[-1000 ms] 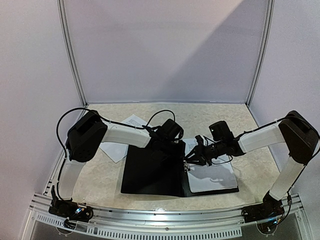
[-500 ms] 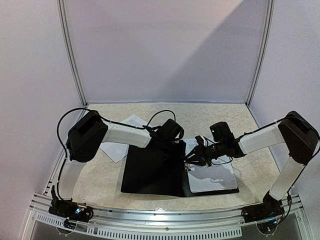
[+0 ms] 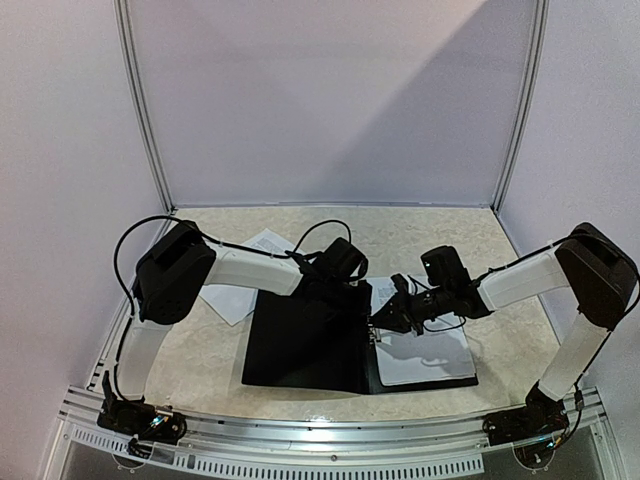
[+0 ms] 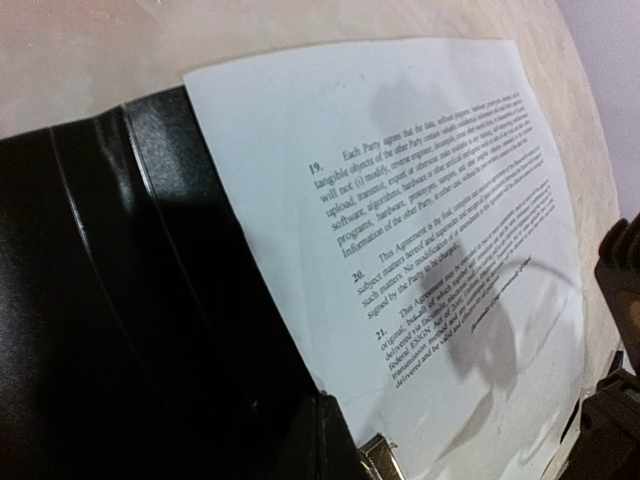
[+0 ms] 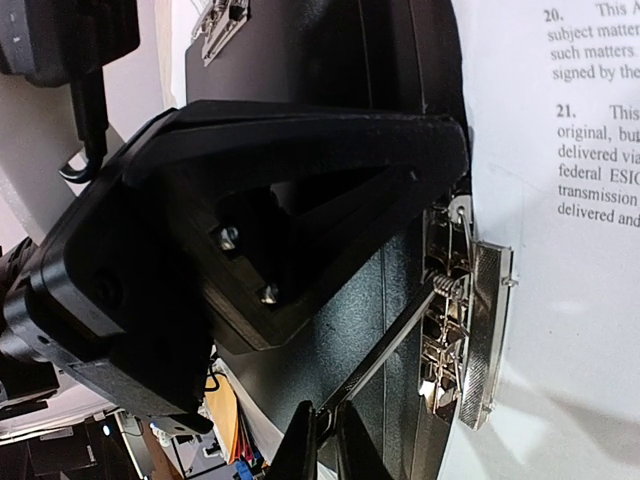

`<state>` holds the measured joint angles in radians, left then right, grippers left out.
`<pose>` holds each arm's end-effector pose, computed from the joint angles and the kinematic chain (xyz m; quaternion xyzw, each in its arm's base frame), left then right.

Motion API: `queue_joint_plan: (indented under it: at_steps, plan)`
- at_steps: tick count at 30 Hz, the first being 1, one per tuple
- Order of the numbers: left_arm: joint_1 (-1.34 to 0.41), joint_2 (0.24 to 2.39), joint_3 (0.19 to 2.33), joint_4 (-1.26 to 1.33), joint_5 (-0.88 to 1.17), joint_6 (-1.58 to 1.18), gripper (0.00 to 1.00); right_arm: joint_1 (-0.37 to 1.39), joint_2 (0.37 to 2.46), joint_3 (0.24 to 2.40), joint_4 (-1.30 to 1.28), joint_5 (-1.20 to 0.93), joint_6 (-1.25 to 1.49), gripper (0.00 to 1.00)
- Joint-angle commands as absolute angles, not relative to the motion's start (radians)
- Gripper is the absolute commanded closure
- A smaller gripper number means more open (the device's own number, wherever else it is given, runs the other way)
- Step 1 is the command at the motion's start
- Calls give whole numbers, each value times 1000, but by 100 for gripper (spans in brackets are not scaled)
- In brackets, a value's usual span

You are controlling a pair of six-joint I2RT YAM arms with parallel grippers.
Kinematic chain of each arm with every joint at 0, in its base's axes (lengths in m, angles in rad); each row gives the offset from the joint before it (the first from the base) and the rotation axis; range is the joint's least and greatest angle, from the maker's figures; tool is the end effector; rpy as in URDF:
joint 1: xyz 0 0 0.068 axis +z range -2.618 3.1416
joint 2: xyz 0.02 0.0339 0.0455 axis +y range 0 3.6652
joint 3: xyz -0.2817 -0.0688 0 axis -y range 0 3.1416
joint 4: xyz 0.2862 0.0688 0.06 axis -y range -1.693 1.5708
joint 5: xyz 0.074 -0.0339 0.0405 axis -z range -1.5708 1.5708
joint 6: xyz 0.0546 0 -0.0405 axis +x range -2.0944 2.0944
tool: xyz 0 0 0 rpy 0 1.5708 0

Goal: Put the files into the folder
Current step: Clamp the file and folder with some files.

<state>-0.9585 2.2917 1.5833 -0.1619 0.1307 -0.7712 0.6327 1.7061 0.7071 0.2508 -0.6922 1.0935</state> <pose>0.3074 -0.4500 0.0865 0.1100 0.9311 -0.3004 0.1755 0.2603 0.2341 0.1055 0.0649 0.8704 0.4879 0.0082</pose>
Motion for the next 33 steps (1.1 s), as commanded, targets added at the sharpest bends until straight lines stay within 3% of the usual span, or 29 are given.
queue_joint_plan:
  at_steps: [1,33]
  plan:
    - [-987,2363,1572,-249,144,-762,100,635,1680,687,261,-708,1091,93]
    - [-985,2376,1578,-255,149,-761,100,672,1705,672,290,-734,1111,92]
